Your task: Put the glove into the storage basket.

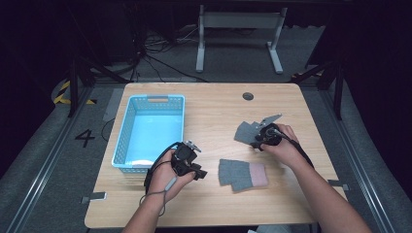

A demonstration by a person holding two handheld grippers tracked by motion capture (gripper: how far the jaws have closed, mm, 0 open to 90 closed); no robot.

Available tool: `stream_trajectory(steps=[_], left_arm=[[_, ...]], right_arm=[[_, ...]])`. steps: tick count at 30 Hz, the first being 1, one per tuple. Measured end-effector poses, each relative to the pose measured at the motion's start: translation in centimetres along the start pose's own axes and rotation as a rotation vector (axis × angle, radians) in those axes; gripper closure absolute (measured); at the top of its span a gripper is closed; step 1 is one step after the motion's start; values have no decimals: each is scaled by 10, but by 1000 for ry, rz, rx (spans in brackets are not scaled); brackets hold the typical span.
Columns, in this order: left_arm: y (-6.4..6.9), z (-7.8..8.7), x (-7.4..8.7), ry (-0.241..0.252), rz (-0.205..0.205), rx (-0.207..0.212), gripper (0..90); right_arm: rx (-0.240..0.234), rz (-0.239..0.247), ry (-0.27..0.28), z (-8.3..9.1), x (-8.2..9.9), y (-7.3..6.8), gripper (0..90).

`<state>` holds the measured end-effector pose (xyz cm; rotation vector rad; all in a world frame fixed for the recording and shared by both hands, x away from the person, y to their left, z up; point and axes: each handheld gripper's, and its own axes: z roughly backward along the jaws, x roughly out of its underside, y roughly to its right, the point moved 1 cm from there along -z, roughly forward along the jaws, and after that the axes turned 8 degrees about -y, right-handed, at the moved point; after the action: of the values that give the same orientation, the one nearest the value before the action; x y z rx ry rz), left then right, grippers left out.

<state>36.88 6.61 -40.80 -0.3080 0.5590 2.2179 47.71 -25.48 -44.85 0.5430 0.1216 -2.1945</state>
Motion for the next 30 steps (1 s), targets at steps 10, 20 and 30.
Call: stream_trajectory(steps=[10, 20, 30], left_arm=[[1, -1, 0, -4, 0, -1, 640], [0, 0, 0, 0, 1, -2, 641], [3, 1, -5, 5, -15, 2, 643]], right_arm=[[25, -9, -10, 0, -2, 4, 807], [-13, -69, 72, 12, 2, 9, 860], [-25, -74, 170, 52, -1, 0, 863]])
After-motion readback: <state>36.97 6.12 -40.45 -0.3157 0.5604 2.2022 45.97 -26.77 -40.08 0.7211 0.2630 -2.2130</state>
